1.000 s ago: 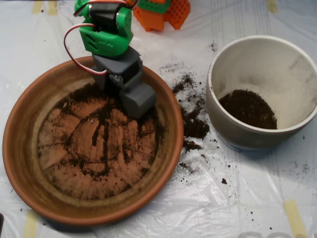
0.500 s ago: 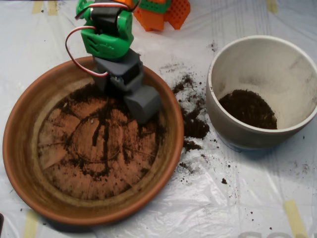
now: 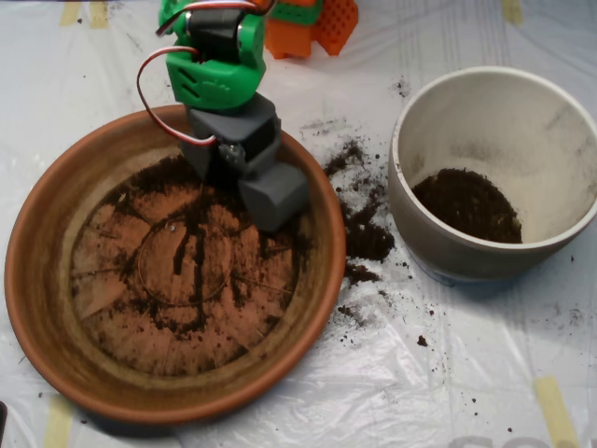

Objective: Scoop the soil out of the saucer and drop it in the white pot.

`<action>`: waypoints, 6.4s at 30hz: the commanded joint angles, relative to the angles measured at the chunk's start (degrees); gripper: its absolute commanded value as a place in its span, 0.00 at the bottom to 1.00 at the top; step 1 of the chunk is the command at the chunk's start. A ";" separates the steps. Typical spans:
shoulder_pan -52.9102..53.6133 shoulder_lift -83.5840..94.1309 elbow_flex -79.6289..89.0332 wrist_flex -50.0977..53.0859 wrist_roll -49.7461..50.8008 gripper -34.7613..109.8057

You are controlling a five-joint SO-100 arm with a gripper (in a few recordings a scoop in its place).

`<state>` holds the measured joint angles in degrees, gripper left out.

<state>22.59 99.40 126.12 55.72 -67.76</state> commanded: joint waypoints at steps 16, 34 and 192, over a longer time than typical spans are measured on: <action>8.00 -1.85 0.18 0.62 -7.82 0.30; -4.92 4.39 -12.92 11.34 24.26 0.24; 4.66 -16.08 -23.55 12.39 40.96 0.42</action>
<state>26.81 79.45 101.25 67.15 -25.40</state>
